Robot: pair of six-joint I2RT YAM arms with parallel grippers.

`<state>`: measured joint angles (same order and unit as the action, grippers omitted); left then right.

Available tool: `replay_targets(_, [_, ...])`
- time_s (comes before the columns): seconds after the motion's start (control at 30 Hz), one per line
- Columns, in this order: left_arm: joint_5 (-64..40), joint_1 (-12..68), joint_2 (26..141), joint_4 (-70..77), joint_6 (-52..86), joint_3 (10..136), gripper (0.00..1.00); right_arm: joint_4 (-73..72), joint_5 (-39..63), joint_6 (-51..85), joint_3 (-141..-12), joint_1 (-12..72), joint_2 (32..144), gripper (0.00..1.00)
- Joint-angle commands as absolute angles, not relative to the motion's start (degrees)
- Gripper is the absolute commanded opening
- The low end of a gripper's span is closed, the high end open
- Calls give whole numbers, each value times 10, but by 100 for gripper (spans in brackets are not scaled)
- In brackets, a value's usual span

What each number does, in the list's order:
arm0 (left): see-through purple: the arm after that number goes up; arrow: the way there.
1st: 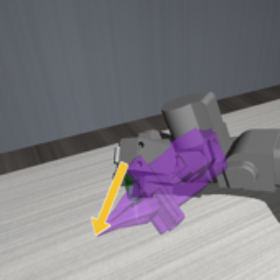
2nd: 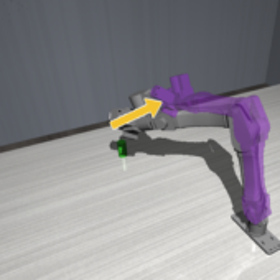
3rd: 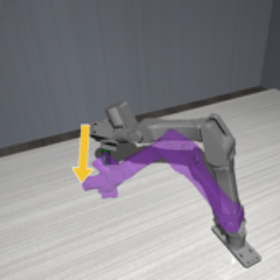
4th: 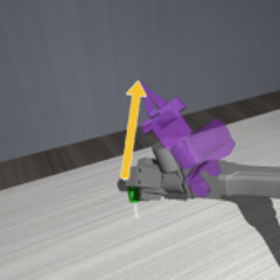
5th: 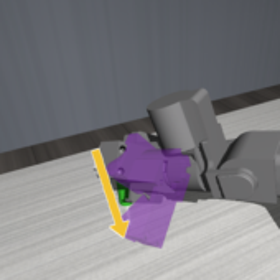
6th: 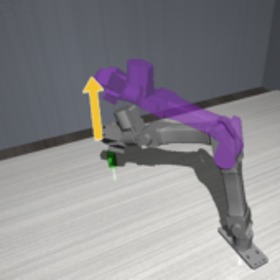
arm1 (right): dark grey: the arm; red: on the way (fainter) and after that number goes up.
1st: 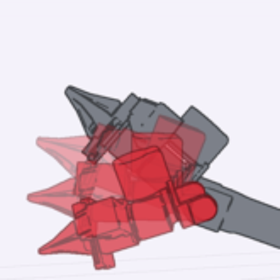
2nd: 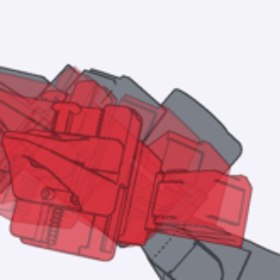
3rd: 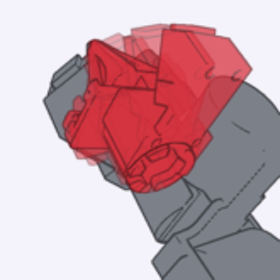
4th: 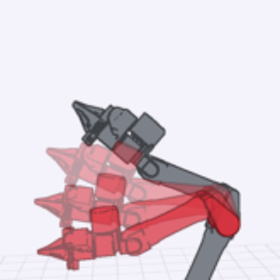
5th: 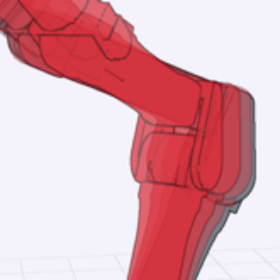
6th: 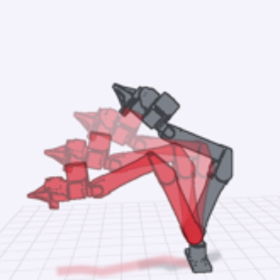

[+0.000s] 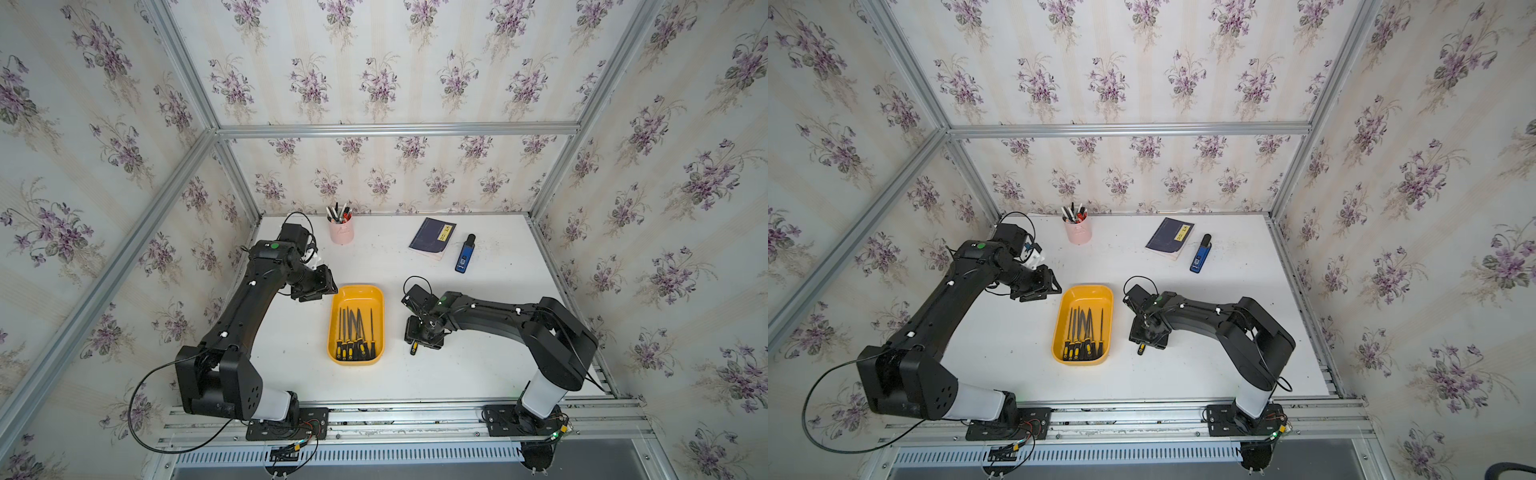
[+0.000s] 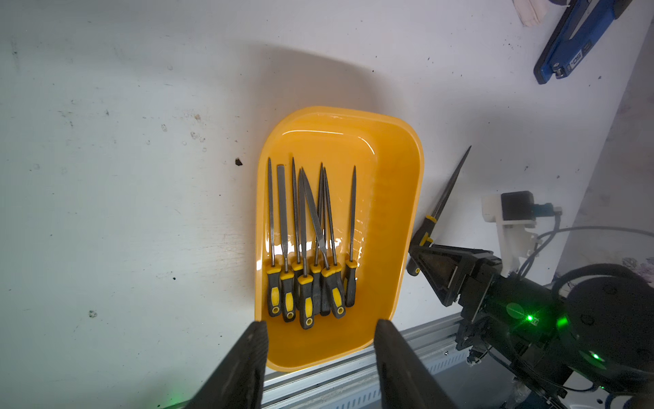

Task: Put the file tool into the storage box
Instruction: Pick up the file tool from the center of the board.

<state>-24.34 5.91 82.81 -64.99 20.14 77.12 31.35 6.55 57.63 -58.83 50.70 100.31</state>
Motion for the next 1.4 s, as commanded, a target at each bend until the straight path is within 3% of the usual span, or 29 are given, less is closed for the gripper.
replay_targets(0.0, [-253,59,823,-652,197,769,54,313,58,571,-595,510,1030,59])
replay_targets(0.3, [-258,59,820,-649,196,757,54,332,56,556,-597,516,1026,49])
replay_targets(0.77, [-255,59,817,-645,196,740,54,362,55,560,-586,550,1019,48])
replay_targets(0.9, [-255,59,815,-642,195,733,54,370,53,560,-573,550,1012,43])
replay_targets(1.13, [-257,59,815,-638,196,727,54,375,50,556,-570,550,1014,18])
replay_targets(1.37, [-257,59,819,-636,195,726,54,386,38,553,-557,550,1002,12])
